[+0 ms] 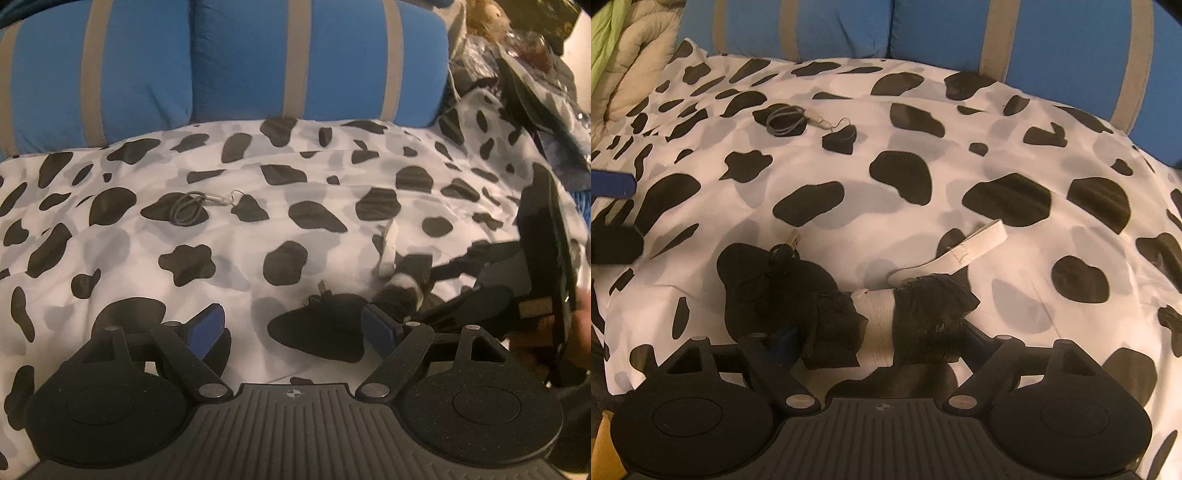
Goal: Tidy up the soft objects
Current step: 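Grasp the black taped bundle with the right gripper while the left grasps the USB cable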
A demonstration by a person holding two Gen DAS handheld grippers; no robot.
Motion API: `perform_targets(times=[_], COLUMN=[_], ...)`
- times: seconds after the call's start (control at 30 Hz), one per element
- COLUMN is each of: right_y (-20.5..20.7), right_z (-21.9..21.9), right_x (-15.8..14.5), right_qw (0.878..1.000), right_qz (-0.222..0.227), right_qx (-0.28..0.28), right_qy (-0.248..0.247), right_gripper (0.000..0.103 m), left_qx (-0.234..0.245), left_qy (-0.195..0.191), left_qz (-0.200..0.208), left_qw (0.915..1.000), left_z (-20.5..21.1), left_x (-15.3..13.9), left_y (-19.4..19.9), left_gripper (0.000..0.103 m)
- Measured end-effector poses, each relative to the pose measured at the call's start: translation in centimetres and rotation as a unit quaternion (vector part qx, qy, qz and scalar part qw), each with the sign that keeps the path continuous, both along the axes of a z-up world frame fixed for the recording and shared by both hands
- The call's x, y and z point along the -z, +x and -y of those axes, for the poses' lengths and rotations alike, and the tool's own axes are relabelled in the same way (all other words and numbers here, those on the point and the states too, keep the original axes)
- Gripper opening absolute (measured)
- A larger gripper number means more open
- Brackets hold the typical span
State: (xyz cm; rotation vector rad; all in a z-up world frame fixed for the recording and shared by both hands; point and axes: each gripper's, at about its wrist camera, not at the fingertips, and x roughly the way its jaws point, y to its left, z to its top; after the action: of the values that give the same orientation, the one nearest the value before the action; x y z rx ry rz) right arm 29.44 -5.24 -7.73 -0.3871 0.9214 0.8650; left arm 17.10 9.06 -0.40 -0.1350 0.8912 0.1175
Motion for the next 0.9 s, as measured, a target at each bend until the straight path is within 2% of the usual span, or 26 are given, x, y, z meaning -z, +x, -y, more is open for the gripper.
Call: perform_targets(times=[0.27,0.6,0.7,0.73,0.9], right_y=[0.5,0.3,0.2,0.2,-0.3], right_z=[2.0,5.0,6.0,6.3,8.1], right_x=[-2.5,-5.0,-5.7,-5.9,-6.9], right_qw=[0.999,0.998,0.997,0.997,0.996], right_qz=[0.012,0.023,0.027,0.027,0.028], right_qx=[0.024,0.043,0.048,0.050,0.062], right_qy=[0.028,0.045,0.050,0.053,0.064], right_gripper=[0.084,0.084,0.084,0.084,0.084], left_qx=[0.014,0.056,0.062,0.063,0.059], left_qy=[-0.016,0.006,0.003,-0.001,-0.015], left_qz=[-0.026,-0.059,-0.067,-0.069,-0.091], left_qw=[0.9994,0.9967,0.9958,0.9956,0.9940], left_z=[0.2,2.5,3.0,3.1,3.3], left_x=[1.6,4.1,4.8,5.0,6.4], left_y=[0.7,3.2,4.1,4.3,5.9], left_gripper=[0.081,0.079,0.071,0.066,0.055])
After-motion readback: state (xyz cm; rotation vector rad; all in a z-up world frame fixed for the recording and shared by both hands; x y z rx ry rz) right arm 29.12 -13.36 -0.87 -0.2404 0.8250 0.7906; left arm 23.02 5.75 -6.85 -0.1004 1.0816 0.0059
